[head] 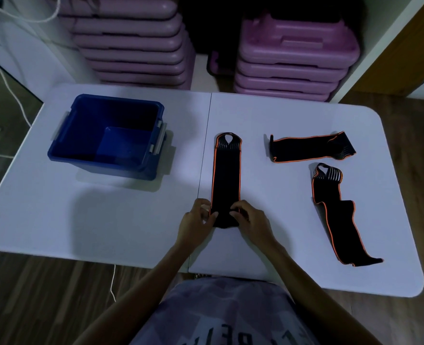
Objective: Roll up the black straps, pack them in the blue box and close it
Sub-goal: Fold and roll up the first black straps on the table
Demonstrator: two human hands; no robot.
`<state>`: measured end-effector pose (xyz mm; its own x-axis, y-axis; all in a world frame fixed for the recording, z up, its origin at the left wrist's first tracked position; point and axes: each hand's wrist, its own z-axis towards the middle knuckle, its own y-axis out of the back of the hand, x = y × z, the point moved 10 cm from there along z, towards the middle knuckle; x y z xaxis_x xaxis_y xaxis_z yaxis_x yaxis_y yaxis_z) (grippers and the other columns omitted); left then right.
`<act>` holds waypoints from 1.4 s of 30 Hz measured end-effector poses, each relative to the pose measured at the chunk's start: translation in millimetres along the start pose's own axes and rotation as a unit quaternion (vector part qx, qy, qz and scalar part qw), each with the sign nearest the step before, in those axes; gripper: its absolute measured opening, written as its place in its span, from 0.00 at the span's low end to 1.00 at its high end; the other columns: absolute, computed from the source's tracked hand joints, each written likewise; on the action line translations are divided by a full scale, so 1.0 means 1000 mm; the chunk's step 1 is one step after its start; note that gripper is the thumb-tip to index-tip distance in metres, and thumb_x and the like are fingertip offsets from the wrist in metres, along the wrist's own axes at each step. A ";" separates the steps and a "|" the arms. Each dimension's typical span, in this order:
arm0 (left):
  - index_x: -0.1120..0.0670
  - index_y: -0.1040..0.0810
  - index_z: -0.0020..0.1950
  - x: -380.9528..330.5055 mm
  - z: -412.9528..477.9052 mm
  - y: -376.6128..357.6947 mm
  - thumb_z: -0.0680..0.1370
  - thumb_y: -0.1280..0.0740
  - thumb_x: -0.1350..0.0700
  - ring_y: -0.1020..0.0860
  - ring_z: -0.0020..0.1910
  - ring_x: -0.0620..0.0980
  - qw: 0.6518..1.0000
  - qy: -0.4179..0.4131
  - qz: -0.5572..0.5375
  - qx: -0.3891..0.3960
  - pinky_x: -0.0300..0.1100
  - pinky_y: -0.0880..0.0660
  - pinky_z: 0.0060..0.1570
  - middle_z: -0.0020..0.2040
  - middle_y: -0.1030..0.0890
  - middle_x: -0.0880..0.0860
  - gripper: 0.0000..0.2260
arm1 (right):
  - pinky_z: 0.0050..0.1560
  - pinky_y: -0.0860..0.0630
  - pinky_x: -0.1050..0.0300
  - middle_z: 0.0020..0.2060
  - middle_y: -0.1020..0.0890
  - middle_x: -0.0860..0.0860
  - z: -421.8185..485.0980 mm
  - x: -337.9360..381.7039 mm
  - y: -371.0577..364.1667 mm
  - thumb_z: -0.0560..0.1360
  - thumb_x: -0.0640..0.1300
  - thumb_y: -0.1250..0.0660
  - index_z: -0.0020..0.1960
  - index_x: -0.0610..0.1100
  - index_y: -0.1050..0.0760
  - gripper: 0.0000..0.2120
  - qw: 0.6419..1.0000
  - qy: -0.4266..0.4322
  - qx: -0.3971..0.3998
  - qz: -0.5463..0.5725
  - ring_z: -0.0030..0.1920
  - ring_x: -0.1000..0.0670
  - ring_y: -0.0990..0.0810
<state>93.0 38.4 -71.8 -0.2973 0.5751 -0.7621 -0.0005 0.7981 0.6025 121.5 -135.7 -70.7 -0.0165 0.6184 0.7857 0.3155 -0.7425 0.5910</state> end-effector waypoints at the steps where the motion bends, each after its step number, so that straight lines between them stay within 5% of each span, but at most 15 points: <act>1: 0.53 0.30 0.55 -0.001 0.002 -0.001 0.76 0.33 0.53 0.23 0.33 0.49 1.000 0.002 0.013 0.002 0.40 0.29 0.33 0.35 0.21 0.49 0.11 | 0.40 0.23 0.54 0.40 0.18 0.58 0.002 -0.001 0.000 0.77 0.53 0.38 0.51 0.55 0.27 0.05 1.000 -0.002 -0.009 0.005 0.39 0.56 0.20; 12: 0.52 0.27 0.56 -0.008 0.014 -0.002 0.78 0.38 0.47 0.19 0.39 0.53 0.996 0.009 0.084 -0.030 0.45 0.24 0.44 0.39 0.17 0.53 0.11 | 0.42 0.26 0.67 0.45 0.21 0.54 0.013 -0.002 0.003 0.79 0.51 0.39 0.53 0.48 0.25 0.08 0.997 -0.022 -0.067 -0.028 0.43 0.55 0.22; 15: 0.52 0.28 0.54 -0.011 0.017 -0.003 0.78 0.38 0.46 0.19 0.39 0.52 0.993 0.012 0.113 -0.022 0.48 0.25 0.50 0.37 0.19 0.51 0.11 | 0.47 0.22 0.60 0.52 0.21 0.50 0.007 0.010 0.009 0.78 0.47 0.38 0.52 0.46 0.23 0.07 0.990 0.057 -0.094 -0.087 0.49 0.50 0.21; 18: 0.52 0.29 0.52 -0.014 0.019 0.000 0.78 0.37 0.46 0.20 0.37 0.51 0.993 0.007 0.115 -0.015 0.48 0.25 0.49 0.34 0.22 0.48 0.11 | 0.55 0.25 0.55 0.61 0.21 0.49 -0.004 0.016 -0.006 0.74 0.55 0.33 0.58 0.47 0.21 0.17 0.960 0.182 -0.040 -0.211 0.59 0.49 0.24; 22: 0.53 0.25 0.49 -0.025 0.020 0.005 0.78 0.37 0.48 0.22 0.42 0.51 0.982 -0.063 0.172 -0.046 0.45 0.29 0.48 0.42 0.20 0.51 0.09 | 0.55 0.24 0.52 0.63 0.22 0.48 -0.004 0.005 -0.013 0.73 0.58 0.36 0.63 0.47 0.24 0.23 0.942 0.216 -0.002 -0.257 0.60 0.47 0.23; 26: 0.54 0.21 0.46 -0.050 0.009 -0.001 0.77 0.40 0.52 0.20 0.45 0.51 0.944 -0.259 0.194 -0.066 0.44 0.27 0.43 0.46 0.19 0.52 0.10 | 0.54 0.23 0.51 0.59 0.19 0.48 0.001 0.009 -0.007 0.75 0.57 0.37 0.61 0.45 0.23 0.21 0.951 0.208 0.006 -0.228 0.58 0.46 0.21; 31: 0.53 0.20 0.58 -0.038 0.008 -0.006 0.71 0.34 0.40 0.20 0.56 0.48 0.910 -0.330 0.251 -0.016 0.45 0.24 0.53 0.57 0.18 0.51 0.22 | 0.58 0.28 0.53 0.60 0.20 0.50 0.008 0.010 -0.002 0.76 0.61 0.40 0.64 0.48 0.26 0.24 0.970 0.172 0.043 -0.163 0.60 0.50 0.27; 37: 0.51 0.23 0.60 -0.032 0.029 -0.012 0.70 0.33 0.38 0.21 0.55 0.49 0.930 -0.258 0.254 0.057 0.47 0.27 0.56 0.55 0.17 0.50 0.24 | 0.53 0.27 0.53 0.53 0.21 0.58 0.025 -0.002 -0.011 0.77 0.62 0.41 0.58 0.54 0.24 0.17 0.983 0.131 0.086 -0.091 0.54 0.54 0.26; 42: 0.53 0.22 0.56 -0.041 0.037 -0.008 0.77 0.44 0.42 0.22 0.48 0.53 0.957 -0.210 0.197 0.038 0.45 0.30 0.47 0.48 0.18 0.54 0.20 | 0.56 0.34 0.65 0.55 0.25 0.52 0.034 0.004 0.003 0.75 0.62 0.43 0.61 0.45 0.24 0.26 0.996 0.071 0.056 -0.011 0.57 0.52 0.30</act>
<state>140.5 15.1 -53.7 0.1501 0.8424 -0.5176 0.1073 0.5065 0.8555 154.5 -126.4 -72.4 -0.1559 0.5851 0.7958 0.4171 -0.6913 0.5900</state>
